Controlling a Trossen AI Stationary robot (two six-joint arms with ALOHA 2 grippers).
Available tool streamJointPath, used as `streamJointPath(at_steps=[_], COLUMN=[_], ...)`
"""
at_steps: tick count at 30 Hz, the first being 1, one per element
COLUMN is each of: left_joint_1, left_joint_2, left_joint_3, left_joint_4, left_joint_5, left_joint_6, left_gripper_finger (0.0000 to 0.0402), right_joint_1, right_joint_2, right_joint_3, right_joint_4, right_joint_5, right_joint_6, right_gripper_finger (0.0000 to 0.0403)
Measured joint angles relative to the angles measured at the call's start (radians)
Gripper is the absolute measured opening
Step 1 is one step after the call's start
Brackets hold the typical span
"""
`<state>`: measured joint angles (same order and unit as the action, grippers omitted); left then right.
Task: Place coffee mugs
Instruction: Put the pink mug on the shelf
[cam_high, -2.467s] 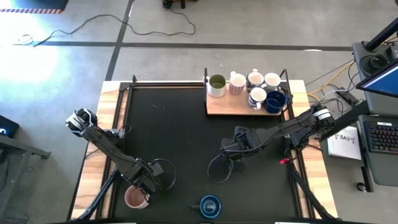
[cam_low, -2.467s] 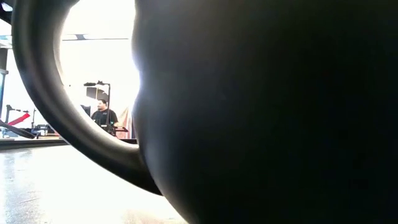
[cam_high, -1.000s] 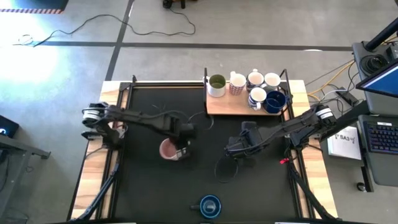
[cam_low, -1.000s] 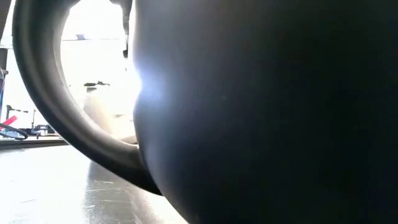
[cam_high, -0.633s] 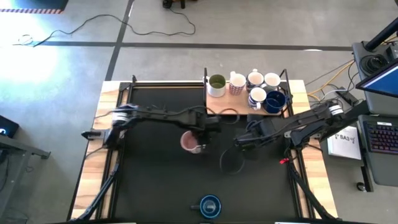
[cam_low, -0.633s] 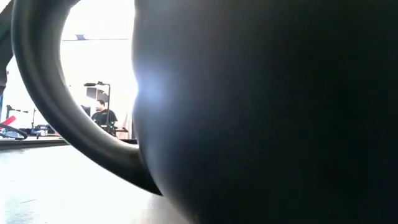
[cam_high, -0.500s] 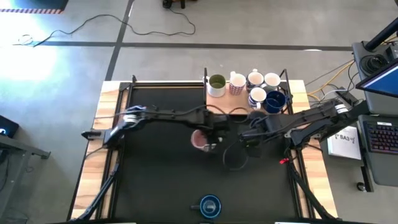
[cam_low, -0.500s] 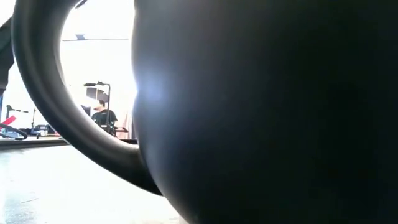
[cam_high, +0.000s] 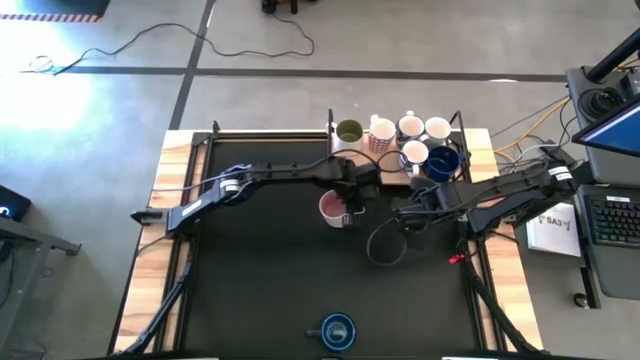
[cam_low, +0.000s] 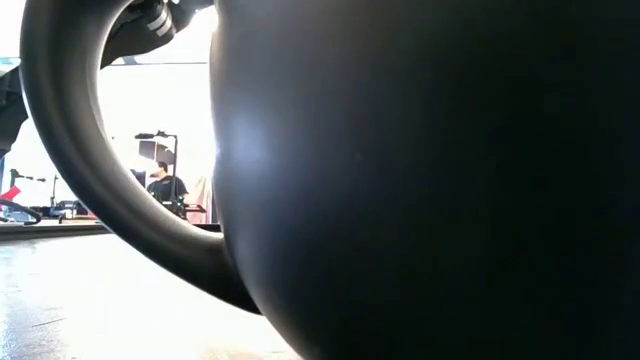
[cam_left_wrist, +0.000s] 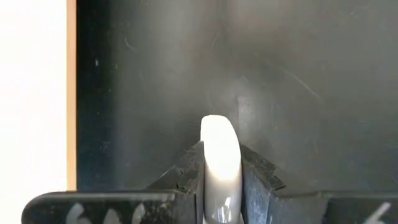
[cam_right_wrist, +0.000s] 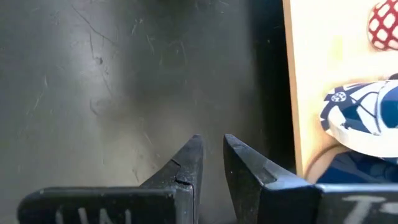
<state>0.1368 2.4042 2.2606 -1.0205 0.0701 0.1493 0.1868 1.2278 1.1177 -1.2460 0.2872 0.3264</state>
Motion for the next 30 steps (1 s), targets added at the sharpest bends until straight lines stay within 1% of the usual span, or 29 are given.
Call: streamJointPath(at_steps=[3, 7, 9, 12, 17, 19, 22, 27, 30], left_joint_1=[-0.005, -0.016, -0.019, -0.020, -0.019, -0.019, -0.018, -0.028, -0.053], left_joint_2=[0.001, 0.003, 0.006, 0.006, 0.006, -0.006, -0.026, -0.070, -0.118], left_joint_3=[0.004, 0.017, 0.022, 0.042, 0.094, 0.094, 0.090, 0.073, 0.035], left_joint_4=[-0.013, -0.079, -0.084, -0.096, -0.131, -0.141, -0.210, -0.271, -0.319], left_joint_5=[0.009, 0.068, 0.071, 0.074, 0.072, 0.073, 0.071, 0.068, 0.035], left_joint_6=[0.015, 0.034, 0.033, 0.034, 0.074, 0.075, 0.057, 0.015, -0.010], left_gripper_finger=[0.0049, 0.0051, 0.0056, 0.0073, 0.0110, 0.0123, 0.0133, 0.0134, 0.0135], right_joint_1=[-0.011, -0.024, -0.032, -0.043, -0.047, -0.048, -0.050, -0.050, -0.050], right_joint_2=[-0.005, -0.001, 0.000, -0.001, -0.001, -0.001, -0.001, -0.001, 0.003], right_joint_3=[-0.033, -0.054, -0.055, -0.052, -0.038, -0.038, -0.038, -0.042, -0.057], right_joint_4=[0.035, 0.078, 0.091, 0.114, 0.121, 0.122, 0.129, 0.244, 0.337], right_joint_5=[-0.006, -0.009, -0.011, -0.033, -0.033, -0.033, -0.033, -0.033, -0.033], right_joint_6=[-0.005, -0.014, -0.026, -0.032, -0.032, -0.032, -0.044, -0.130, -0.177], right_gripper_finger=[0.0054, 0.0054, 0.0054, 0.0054, 0.0054, 0.0054, 0.0054, 0.0054, 0.0054])
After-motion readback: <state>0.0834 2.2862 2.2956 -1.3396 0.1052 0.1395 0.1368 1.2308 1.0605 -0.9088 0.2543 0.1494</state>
